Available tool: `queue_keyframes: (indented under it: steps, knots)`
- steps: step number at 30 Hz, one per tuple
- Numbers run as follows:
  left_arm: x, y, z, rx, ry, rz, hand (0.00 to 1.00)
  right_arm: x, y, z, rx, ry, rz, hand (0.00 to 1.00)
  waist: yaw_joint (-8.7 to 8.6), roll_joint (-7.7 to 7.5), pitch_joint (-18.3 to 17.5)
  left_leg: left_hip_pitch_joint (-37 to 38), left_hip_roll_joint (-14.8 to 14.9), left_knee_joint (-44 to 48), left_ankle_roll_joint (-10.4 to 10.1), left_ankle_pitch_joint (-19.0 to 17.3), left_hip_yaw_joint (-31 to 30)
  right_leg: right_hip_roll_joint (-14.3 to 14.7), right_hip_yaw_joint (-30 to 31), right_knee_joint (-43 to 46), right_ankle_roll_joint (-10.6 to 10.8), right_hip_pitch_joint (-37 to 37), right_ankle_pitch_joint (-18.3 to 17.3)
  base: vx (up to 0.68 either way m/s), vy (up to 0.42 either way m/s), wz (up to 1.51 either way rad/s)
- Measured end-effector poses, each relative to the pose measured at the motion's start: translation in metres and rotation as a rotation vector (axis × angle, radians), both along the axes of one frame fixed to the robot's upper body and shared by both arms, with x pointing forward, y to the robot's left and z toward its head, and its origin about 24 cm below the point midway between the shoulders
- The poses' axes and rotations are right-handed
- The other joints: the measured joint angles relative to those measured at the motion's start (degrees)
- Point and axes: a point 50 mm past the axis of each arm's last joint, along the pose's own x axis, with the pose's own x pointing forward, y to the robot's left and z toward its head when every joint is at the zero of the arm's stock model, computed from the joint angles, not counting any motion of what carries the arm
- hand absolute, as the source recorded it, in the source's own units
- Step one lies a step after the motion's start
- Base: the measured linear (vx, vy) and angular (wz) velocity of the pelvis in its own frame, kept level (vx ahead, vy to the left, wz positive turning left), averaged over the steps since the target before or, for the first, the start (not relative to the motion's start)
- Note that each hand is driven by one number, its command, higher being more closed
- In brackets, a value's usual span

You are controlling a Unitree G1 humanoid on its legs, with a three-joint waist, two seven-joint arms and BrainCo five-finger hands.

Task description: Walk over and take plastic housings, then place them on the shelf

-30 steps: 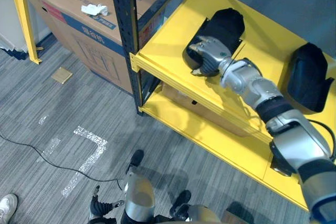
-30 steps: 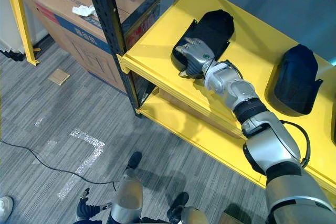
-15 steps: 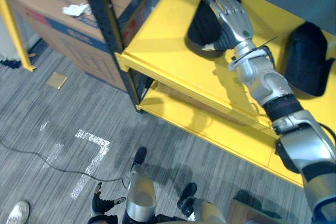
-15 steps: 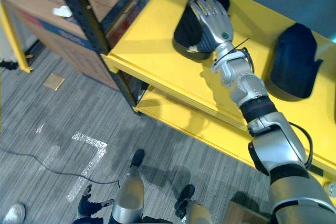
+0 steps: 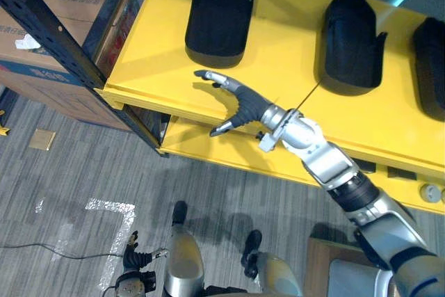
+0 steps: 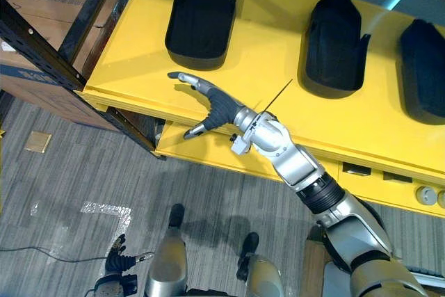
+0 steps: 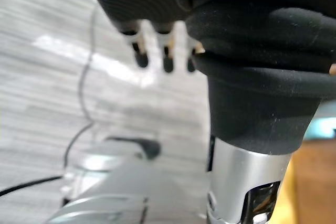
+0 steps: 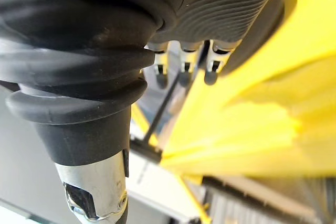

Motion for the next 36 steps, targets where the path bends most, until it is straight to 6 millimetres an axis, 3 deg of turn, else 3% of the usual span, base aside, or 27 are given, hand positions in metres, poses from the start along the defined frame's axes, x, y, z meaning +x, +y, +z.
queue_keyframes:
  steps: [3,10,14,23,28,36]
  knots:
    - [-0.001,-0.004,-0.003,-0.032,0.007,0.016,0.0,0.008,0.002,-0.006,-0.003,0.027,-0.025,0.0,0.04,1.48,0.81,-1.86,-0.66,1.34,0.46,-0.29,-0.59,-0.8,-0.15,0.97,0.15,-1.42,-0.12,-0.04,0.036,0.07]
    - [0.0,-0.01,-0.004,-0.067,0.005,0.019,0.0,0.012,0.008,0.004,0.019,-0.035,-0.039,0.0,-0.39,2.39,1.31,-4.54,-1.66,2.95,0.82,-0.49,-1.54,-1.72,-0.57,2.31,0.38,-3.4,-0.35,-0.01,0.021,0.08]
    - [0.011,-0.02,-0.003,-0.091,-0.002,-0.021,0.0,0.024,0.005,0.019,0.056,-0.117,-0.139,0.0,-0.59,5.03,2.52,-6.28,-2.64,4.03,1.07,-0.61,-2.79,-2.84,-1.69,4.26,0.68,-4.54,-1.04,-0.03,0.031,0.17]
    - [0.01,-0.027,-0.006,-0.107,0.019,-0.038,0.0,0.037,0.002,0.024,0.116,-0.198,-0.281,0.0,-0.4,6.65,2.52,-8.82,-3.88,7.52,1.67,-1.61,-4.47,-4.42,-2.61,8.17,0.93,-6.13,-3.0,-0.01,0.013,0.1]
    - [0.005,-0.028,-0.01,-0.108,0.043,-0.04,0.0,0.046,-0.003,0.025,0.138,-0.2,-0.347,0.0,0.67,6.68,2.53,-9.06,-4.19,8.7,1.73,-2.13,-4.73,-4.93,-2.72,9.1,0.81,-6.22,-3.74,-0.02,0.006,0.03]
    - [0.004,-0.032,-0.012,-0.113,0.056,-0.059,0.0,0.051,-0.009,0.027,0.175,-0.213,-0.378,0.0,0.86,6.85,2.51,-10.28,-4.24,10.03,1.73,-2.44,-5.37,-4.99,-2.94,10.16,0.79,-6.88,-3.89,-0.01,0.001,0.02]
